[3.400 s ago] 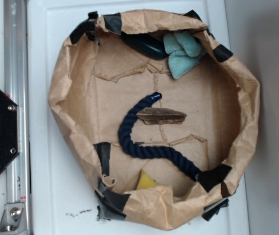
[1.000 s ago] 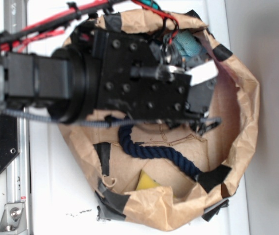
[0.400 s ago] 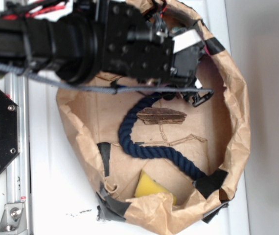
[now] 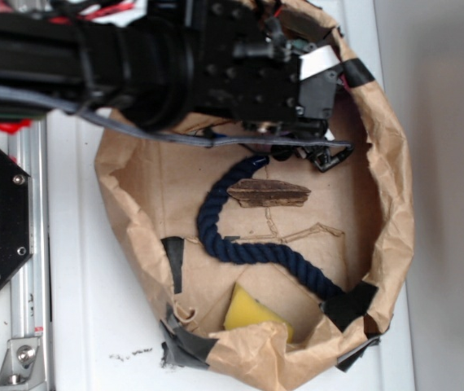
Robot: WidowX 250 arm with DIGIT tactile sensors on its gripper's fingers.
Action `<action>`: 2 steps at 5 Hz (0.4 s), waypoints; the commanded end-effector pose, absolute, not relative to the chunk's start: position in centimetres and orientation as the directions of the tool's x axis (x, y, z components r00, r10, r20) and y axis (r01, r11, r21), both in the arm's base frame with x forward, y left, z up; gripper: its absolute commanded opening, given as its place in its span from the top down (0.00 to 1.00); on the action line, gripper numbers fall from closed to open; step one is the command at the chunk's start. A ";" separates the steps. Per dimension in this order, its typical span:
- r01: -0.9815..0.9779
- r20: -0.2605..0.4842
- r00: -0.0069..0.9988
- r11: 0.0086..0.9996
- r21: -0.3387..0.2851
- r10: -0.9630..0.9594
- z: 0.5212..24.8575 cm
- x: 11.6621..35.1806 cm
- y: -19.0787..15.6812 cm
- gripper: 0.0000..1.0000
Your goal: Grab the blue cloth.
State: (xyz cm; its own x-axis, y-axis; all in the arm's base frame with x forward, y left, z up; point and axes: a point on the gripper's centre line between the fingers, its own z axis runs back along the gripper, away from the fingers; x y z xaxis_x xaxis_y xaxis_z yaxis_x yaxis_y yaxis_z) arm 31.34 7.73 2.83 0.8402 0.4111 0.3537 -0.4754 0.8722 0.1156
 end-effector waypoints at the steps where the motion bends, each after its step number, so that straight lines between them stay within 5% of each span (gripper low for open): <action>1: -0.462 0.367 0.842 0.879 0.115 0.395 3.3 32.0 8.0 1.00; 2: -0.456 0.366 0.845 0.883 0.111 0.390 3.5 32.0 7.9 1.00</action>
State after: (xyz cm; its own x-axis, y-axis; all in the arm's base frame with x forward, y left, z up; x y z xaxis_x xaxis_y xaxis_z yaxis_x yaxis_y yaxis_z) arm 31.84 7.38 2.41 0.8454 0.4019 0.3517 -0.4643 0.8785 0.1123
